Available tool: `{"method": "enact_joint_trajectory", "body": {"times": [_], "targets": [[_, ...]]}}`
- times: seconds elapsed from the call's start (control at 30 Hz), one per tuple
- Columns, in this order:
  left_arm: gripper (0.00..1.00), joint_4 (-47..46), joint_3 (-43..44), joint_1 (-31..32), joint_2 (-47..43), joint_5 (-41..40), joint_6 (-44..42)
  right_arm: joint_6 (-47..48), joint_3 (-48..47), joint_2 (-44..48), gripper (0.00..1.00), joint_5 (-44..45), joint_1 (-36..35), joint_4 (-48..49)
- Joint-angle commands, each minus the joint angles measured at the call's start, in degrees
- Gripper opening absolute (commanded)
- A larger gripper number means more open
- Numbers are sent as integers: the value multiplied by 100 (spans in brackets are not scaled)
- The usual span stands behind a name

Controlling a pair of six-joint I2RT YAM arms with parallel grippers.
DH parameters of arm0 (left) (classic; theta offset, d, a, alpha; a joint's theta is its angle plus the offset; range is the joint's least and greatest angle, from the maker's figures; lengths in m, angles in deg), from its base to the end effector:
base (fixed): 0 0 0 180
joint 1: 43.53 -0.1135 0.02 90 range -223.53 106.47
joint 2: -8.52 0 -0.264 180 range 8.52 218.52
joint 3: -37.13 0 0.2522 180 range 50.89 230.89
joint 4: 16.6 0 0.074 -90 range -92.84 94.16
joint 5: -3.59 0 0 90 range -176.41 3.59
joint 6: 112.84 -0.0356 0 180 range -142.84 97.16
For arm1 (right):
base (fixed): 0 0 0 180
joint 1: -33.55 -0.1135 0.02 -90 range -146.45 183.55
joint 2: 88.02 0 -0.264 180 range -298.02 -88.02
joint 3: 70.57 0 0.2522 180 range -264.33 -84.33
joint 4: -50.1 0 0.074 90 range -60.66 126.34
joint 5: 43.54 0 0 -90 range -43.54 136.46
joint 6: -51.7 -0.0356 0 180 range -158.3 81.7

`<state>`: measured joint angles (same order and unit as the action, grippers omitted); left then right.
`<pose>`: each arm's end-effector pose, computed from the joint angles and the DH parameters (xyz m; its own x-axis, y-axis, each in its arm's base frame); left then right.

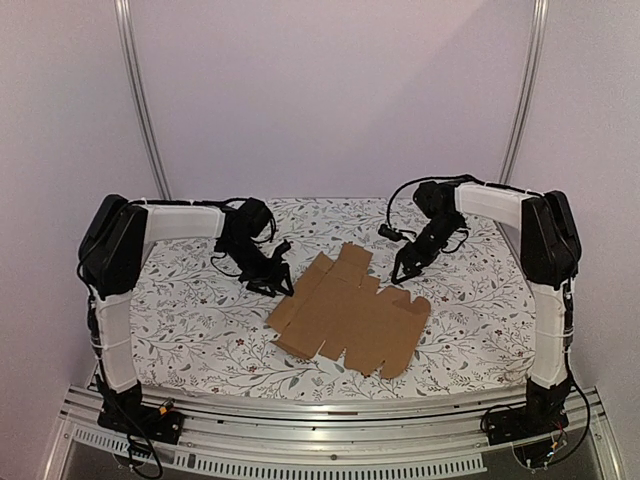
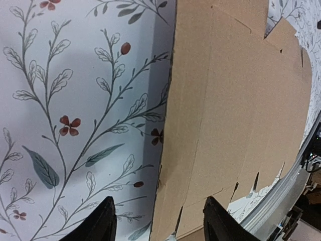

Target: Fold the paper box

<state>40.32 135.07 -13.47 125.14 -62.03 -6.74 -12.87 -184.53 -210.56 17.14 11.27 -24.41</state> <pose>0.3420 -0.2149 0.1657 -0.9566 0.2618 -0.1281 0.2912 0.8425 -0.4531 0.3858 0.1769 0.1942 -0.6643 -0.6768 -0.3174 -0.7422 0.5468 0.3874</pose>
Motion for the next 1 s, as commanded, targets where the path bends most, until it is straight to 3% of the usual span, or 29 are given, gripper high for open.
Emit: {"method": "enact_joint_trajectory", "body": {"times": [0.0, 0.1, 0.3, 0.37, 0.6, 0.9, 0.93, 0.97], "targets": [[54, -597, 117, -71, 241, 760, 303, -57, -37, -194, 77, 39, -136, 24], [44, -750, 144, -71, 362, 831, 351, -14, 114, -166, 76, 8, -136, 39], [8, -1009, 416, -49, 774, 1311, 576, 79, 405, 37, 75, -116, -130, 104], [0, -1005, 636, -24, 947, 1363, 573, 91, 439, 122, 74, -118, -128, 52], [0, -945, 1275, -10, 1190, 1838, 611, 202, 487, 819, 74, -145, -132, -158], [0, -625, 954, 367, 740, 1674, -185, 460, -176, 801, 75, 277, -293, -75], [3, -536, 978, 420, 740, 1546, -228, 483, -307, 690, 74, 284, -300, -77], [16, -486, 981, 437, 729, 1360, -221, 496, -451, 589, 75, 280, -306, -101]]}}
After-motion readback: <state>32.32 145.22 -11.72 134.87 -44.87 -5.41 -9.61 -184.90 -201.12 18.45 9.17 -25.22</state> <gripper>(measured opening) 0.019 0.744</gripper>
